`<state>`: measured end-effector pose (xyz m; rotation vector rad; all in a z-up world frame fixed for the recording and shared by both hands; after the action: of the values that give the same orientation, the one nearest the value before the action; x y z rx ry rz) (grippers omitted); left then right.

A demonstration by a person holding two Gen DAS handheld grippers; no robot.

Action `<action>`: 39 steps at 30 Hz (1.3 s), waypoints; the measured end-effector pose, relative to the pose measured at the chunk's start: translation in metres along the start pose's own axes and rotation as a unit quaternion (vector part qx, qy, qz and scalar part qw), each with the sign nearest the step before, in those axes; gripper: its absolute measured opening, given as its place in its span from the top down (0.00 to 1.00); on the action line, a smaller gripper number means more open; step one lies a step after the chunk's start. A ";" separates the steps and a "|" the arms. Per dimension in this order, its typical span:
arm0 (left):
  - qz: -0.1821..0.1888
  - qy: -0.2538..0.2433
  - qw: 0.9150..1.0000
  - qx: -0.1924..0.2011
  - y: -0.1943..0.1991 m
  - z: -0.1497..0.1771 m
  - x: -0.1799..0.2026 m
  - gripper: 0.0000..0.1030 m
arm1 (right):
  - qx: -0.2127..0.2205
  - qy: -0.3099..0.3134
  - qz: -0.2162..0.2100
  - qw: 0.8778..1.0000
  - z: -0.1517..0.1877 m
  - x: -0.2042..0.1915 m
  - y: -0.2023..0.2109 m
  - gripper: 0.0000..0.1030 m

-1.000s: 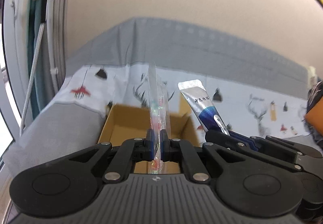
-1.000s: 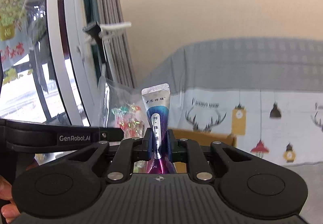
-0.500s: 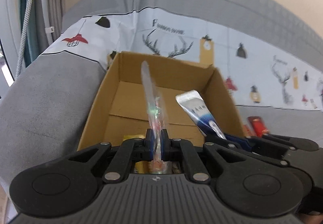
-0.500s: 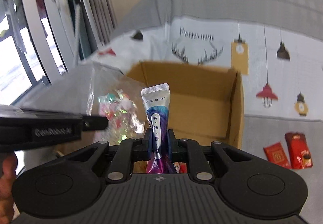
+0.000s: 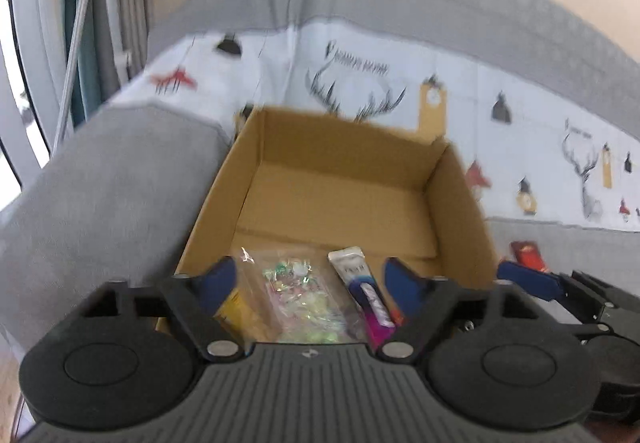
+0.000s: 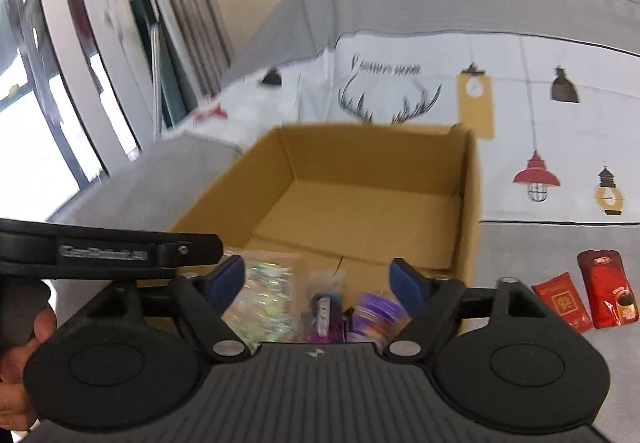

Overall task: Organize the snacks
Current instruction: 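Carry the candy bag and tube stick over the box and release both inside, then grasp the small red packet with the left tool while the right tool grasps the red coffee pouch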

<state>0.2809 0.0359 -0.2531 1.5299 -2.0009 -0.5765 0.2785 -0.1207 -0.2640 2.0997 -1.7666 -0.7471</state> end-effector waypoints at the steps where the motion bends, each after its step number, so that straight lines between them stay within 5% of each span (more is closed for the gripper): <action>1: 0.005 -0.005 1.000 0.008 0.005 -0.003 0.010 0.12 | 0.011 -0.007 -0.003 1.000 -0.002 0.007 0.007 0.08; 4: 0.037 -0.029 0.999 0.025 0.010 -0.009 0.050 0.00 | 0.059 -0.022 0.009 0.998 -0.009 0.037 0.034 0.00; 13: 0.096 -0.117 0.988 -0.004 -0.044 0.007 0.194 0.00 | 0.074 -0.030 0.110 0.991 0.020 0.170 0.074 0.01; 17: 0.109 -0.098 0.988 -0.049 -0.100 0.017 0.235 0.00 | 0.058 -0.064 0.129 0.988 0.031 0.230 0.073 0.07; 23: 0.105 -0.030 0.984 -0.140 -0.201 0.034 0.245 0.00 | 0.027 -0.050 0.137 0.989 0.045 0.291 0.037 0.08; 27: 0.077 -0.076 0.983 -0.146 -0.240 0.040 0.258 0.02 | -0.053 -0.065 0.132 0.988 0.056 0.319 -0.018 0.13; 32: 0.053 0.004 0.973 -0.225 -0.295 0.072 0.231 0.14 | -0.086 -0.011 0.117 0.989 0.056 0.320 -0.075 0.14; 34: 0.056 -0.007 0.977 -0.204 -0.298 0.067 0.231 0.17 | -0.101 -0.005 0.111 0.989 0.061 0.320 -0.091 0.13; 36: 0.055 -0.032 0.979 -0.195 -0.300 0.065 0.231 0.28 | -0.096 -0.015 0.102 0.990 0.061 0.317 -0.101 0.10; 39: 0.051 -0.056 0.981 -0.180 -0.298 0.062 0.228 0.58 | -0.090 0.050 0.128 0.986 0.068 0.303 -0.115 0.10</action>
<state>0.4121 -0.2610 -0.4511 1.1933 -1.9137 -0.9427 0.3678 -0.3859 -0.4415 1.7239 -1.7958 -0.6870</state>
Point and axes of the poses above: each gripper's, at about its wrist camera, not at the fingertips, and y roughly against the way its jaws point, x to its right, z to its underside, the point moved 9 cm from there along -y, roughly the way its jaws point, and after that the axes turned 10 degrees about z, right-handed, at the moved point
